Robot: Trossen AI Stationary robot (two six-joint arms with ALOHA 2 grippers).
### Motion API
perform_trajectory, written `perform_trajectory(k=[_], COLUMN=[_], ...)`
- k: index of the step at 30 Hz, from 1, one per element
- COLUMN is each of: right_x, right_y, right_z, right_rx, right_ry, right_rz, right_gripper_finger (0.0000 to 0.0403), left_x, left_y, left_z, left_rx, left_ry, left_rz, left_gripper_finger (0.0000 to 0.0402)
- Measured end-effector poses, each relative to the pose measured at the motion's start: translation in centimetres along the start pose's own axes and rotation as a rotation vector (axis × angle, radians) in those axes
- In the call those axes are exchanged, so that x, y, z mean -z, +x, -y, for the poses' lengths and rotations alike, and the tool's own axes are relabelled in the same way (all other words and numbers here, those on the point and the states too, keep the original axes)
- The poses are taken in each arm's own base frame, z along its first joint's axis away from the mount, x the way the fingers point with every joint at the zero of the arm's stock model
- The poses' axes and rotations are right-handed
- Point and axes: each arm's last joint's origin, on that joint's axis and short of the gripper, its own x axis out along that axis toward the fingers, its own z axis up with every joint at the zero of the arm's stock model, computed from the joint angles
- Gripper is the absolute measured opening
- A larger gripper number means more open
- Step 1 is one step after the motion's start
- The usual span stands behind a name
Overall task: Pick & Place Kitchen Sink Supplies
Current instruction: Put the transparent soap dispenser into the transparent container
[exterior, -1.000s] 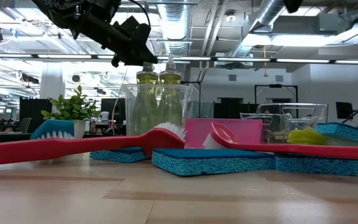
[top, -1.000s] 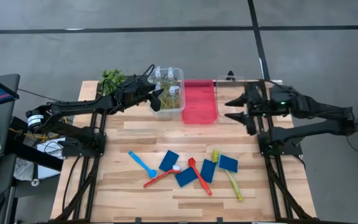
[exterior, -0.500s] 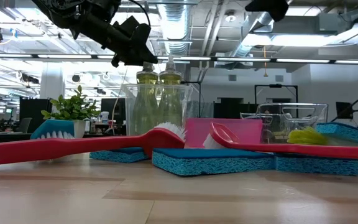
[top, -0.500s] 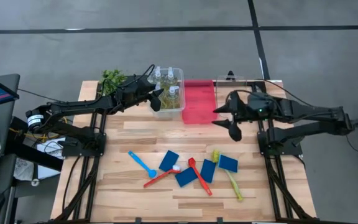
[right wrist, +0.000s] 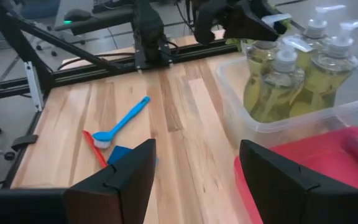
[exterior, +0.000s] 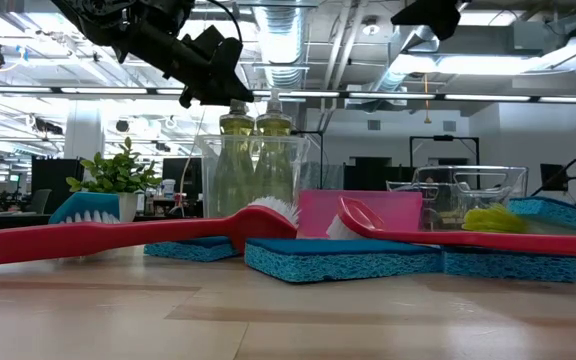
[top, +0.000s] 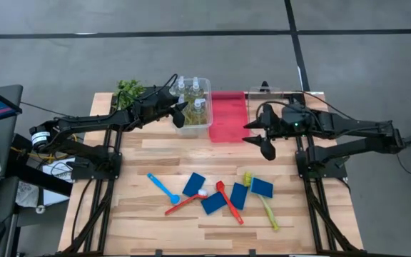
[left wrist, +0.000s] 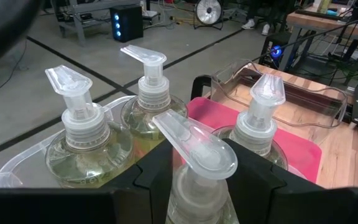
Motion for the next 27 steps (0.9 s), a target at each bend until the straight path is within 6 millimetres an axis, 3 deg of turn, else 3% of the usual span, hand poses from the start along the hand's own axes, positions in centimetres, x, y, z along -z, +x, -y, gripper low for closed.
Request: perform_trajectory(k=[15, 20, 27], right_x=[1.1, 1.1, 0.6], right_y=[1.8, -0.5, -6.1], right_z=[0.0, 0.3, 0.2], right_rx=[0.02, 0.044, 0.001], right_ry=[0.078, 0.081, 0.023], right_rz=[-0.152, -0.195, 0.01], right_gripper_finger=[0.0225, 0.0225, 0.0225], left_x=[0.0, 0.0, 0.0], left_y=[0.0, 0.0, 0.0], left_z=[0.0, 0.0, 0.0], left_rx=[0.0, 0.0, 0.0], left_ry=[0.0, 0.0, 0.0], left_rz=[0.0, 0.0, 0.0], left_gripper_finger=[0.0136, 0.0136, 0.0136])
